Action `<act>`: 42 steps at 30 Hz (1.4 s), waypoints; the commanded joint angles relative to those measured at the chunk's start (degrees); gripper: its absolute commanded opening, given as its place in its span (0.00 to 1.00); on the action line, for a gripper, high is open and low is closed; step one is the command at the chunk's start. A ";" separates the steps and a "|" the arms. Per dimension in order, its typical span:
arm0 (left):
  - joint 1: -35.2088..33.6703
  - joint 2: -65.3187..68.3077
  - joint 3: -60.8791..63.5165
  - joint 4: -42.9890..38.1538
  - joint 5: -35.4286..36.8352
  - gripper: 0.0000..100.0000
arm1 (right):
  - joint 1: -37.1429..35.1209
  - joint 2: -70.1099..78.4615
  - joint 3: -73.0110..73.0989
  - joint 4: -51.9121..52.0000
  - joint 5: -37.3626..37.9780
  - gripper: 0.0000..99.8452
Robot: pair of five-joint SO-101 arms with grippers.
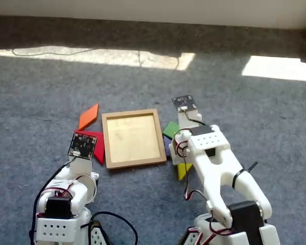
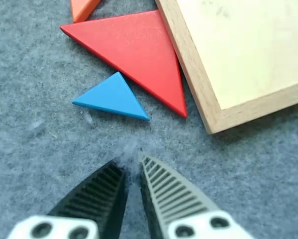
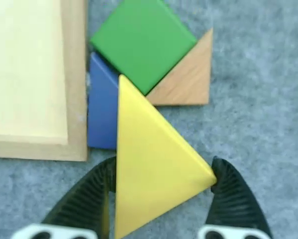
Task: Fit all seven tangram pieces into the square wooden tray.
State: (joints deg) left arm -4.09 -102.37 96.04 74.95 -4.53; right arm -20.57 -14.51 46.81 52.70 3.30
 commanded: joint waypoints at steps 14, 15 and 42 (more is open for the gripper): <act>-0.31 -1.19 1.10 0.26 -0.44 0.01 | -9.89 -16.40 -4.35 3.91 0.70 0.13; -0.31 -1.19 1.10 0.26 -0.44 0.01 | -11.47 -16.40 -5.05 3.82 0.70 0.13; -0.31 -1.19 1.10 0.26 -0.44 0.01 | -22.90 21.05 -37.32 4.35 16.44 0.13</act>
State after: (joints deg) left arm -4.09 -102.37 96.04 74.95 -4.53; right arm -43.08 7.65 12.88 56.40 14.64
